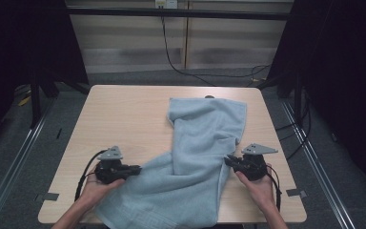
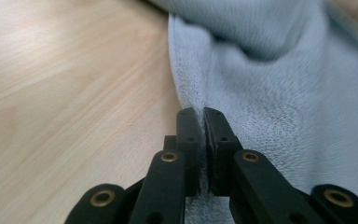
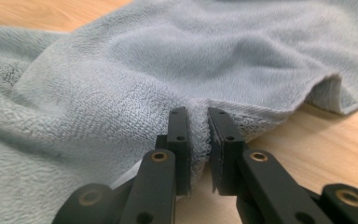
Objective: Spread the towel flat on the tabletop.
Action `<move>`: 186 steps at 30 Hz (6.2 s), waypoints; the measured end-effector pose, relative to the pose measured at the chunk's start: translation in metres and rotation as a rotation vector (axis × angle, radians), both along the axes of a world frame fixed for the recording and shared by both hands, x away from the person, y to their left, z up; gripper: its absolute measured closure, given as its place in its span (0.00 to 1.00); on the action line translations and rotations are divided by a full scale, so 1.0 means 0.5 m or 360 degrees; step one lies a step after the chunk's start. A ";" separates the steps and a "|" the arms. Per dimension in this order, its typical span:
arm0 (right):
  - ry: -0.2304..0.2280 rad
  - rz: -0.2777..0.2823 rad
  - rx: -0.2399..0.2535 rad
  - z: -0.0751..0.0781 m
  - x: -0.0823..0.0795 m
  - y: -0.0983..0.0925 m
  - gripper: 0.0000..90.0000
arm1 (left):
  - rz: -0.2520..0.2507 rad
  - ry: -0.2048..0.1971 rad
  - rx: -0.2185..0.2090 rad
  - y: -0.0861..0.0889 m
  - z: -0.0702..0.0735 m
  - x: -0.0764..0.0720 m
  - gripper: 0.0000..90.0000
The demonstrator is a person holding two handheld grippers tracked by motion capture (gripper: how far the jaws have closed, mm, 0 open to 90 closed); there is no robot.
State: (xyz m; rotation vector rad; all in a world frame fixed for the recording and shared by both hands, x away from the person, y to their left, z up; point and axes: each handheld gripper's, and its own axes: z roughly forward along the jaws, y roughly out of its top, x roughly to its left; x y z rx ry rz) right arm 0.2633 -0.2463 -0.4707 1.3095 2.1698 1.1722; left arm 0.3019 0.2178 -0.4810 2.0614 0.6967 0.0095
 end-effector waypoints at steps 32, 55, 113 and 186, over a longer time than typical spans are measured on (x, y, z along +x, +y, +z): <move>0.0078 0.0127 0.0023 -0.022 -0.081 0.012 0.46 | -0.0170 0.0102 0.0176 -0.139 -0.032 0.045 0.62; 0.0097 0.0181 -0.0219 -0.060 -0.053 0.042 0.79 | -0.0076 0.0048 -0.0003 0.026 -0.014 -0.070 0.97; 0.0185 0.0368 -0.0104 -0.061 0.062 0.108 0.94 | 0.0090 -0.0003 0.0158 0.018 -0.049 -0.008 0.93; 0.0257 0.0399 -0.0052 -0.042 -0.029 0.100 0.48 | 0.0115 -0.0110 0.0226 0.004 -0.048 -0.011 0.52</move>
